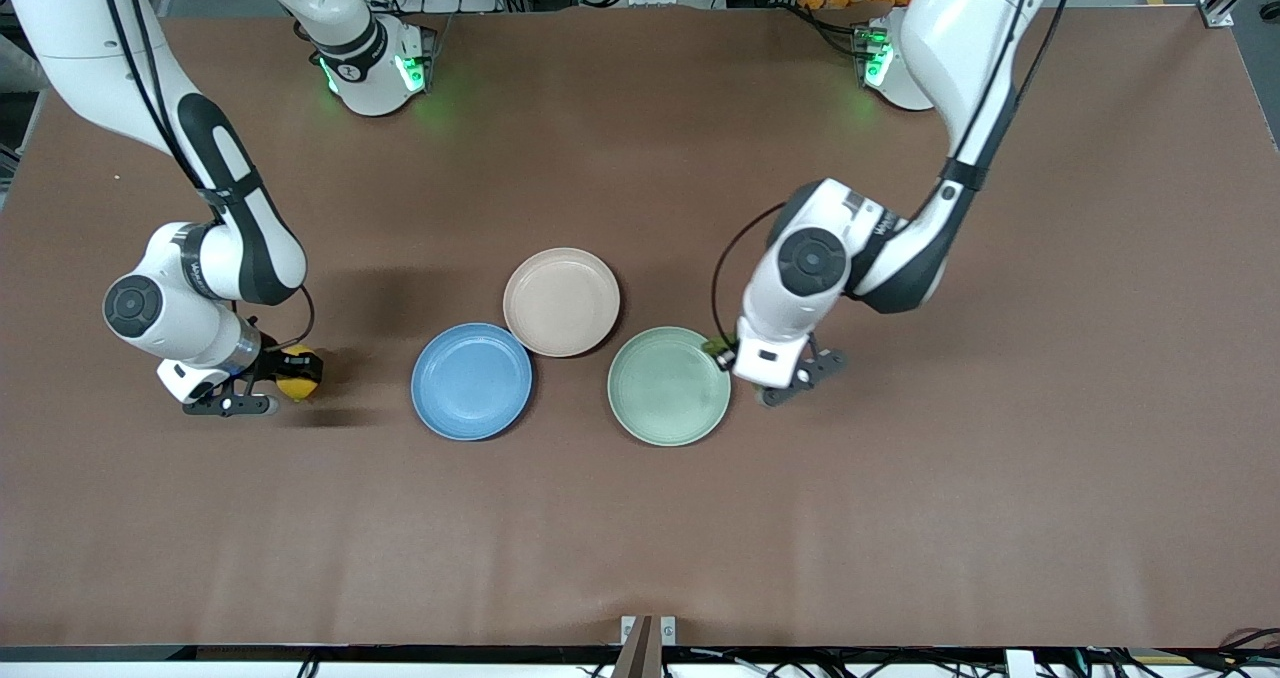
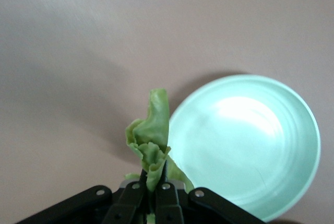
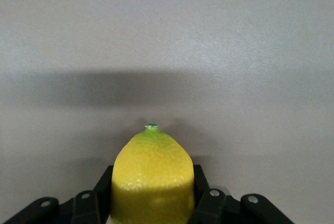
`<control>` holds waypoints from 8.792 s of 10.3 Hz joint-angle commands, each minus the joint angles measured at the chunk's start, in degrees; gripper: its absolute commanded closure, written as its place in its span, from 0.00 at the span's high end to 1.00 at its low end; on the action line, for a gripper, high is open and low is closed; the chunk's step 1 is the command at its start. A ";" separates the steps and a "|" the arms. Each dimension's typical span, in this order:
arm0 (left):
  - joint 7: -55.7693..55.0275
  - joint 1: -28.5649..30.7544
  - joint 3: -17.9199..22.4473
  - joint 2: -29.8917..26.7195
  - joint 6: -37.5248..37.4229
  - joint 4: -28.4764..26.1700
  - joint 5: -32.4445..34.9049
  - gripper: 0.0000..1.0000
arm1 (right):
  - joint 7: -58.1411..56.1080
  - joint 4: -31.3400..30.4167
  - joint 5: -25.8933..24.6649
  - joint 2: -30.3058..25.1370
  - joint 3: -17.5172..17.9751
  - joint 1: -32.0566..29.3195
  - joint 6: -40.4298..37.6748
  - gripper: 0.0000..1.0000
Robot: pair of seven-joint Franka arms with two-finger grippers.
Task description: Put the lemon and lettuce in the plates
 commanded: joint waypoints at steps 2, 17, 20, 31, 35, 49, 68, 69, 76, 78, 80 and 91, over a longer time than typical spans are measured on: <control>-3.26 -0.30 -2.42 -0.43 -0.75 0.41 -0.35 0.00 | -0.67 1.15 0.76 -1.26 1.15 -0.32 -2.78 0.33; -17.33 -14.36 -5.33 6.85 17.33 7.44 -2.20 0.00 | 19.88 9.06 5.16 -1.52 5.02 10.83 -9.90 0.30; -18.29 -16.38 -4.98 8.00 19.91 7.35 -1.67 0.85 | 23.50 9.06 4.81 -1.00 4.93 13.30 -8.85 0.30; -7.43 -9.82 -1.55 4.23 3.85 7.00 1.58 1.00 | 31.41 8.89 4.37 3.92 4.85 19.01 -1.38 0.39; 2.86 0.45 -1.64 1.25 -5.48 6.39 1.41 1.00 | 31.41 8.62 4.01 4.81 4.49 20.34 0.12 0.63; 28.26 24.46 -1.20 -5.95 -24.03 3.42 6.50 1.00 | 29.93 22.93 4.28 4.10 4.49 15.86 -21.39 1.00; 49.35 20.07 7.59 -33.92 -21.58 -9.11 -4.74 1.00 | 8.24 28.40 -3.90 -7.49 4.05 0.83 -43.11 1.00; 50.68 20.17 7.50 -34.00 -21.93 -7.69 -4.48 1.00 | 6.47 28.40 -3.63 -8.63 4.40 -0.57 -44.51 1.00; 57.45 20.08 6.01 -34.01 -36.50 4.96 -3.34 1.00 | 5.84 17.37 -3.37 -22.32 4.05 -1.90 -41.23 1.00; 57.46 20.35 5.57 -33.75 -39.84 6.99 -3.69 1.00 | 5.75 7.61 -3.37 -29.44 4.05 -1.90 -32.26 1.00; 57.46 19.82 5.57 -33.65 -40.30 7.62 -3.78 1.00 | 5.84 3.53 -3.37 -32.54 4.05 -1.90 -30.91 1.00; 57.99 20.17 5.48 -34.36 -40.47 7.62 -4.75 1.00 | 6.10 9.66 -3.37 -36.76 4.76 -2.60 -31.17 1.00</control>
